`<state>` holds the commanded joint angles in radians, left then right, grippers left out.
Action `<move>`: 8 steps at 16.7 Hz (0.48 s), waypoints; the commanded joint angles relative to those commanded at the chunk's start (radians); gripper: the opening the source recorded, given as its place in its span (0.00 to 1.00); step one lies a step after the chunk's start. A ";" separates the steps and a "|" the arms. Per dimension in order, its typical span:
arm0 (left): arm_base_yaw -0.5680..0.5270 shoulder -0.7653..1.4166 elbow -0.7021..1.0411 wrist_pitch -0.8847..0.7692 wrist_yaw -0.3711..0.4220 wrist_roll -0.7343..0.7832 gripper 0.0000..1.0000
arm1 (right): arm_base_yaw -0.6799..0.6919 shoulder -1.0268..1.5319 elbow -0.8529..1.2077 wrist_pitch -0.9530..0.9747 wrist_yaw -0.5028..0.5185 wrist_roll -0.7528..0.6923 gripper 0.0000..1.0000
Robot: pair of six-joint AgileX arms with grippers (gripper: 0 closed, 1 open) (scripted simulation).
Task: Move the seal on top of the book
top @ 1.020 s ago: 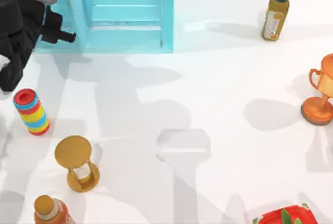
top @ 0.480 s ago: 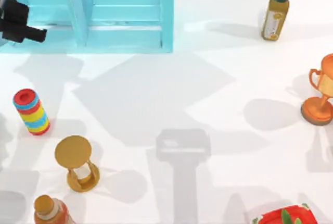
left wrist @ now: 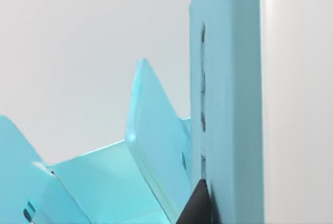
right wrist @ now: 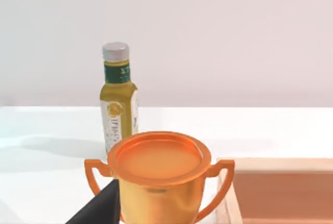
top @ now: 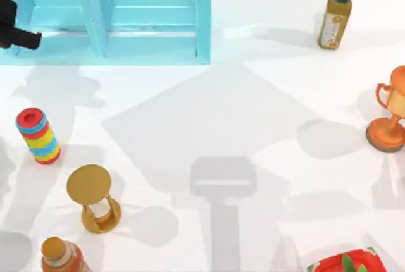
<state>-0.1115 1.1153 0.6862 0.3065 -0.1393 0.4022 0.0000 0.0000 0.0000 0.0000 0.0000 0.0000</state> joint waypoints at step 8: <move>-0.167 0.148 0.044 -0.008 -0.131 -0.213 0.00 | 0.000 0.000 0.000 0.000 0.000 0.000 1.00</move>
<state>-0.2781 1.2636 0.7299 0.2984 -0.2701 0.1890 0.0000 0.0000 0.0000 0.0000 0.0000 0.0000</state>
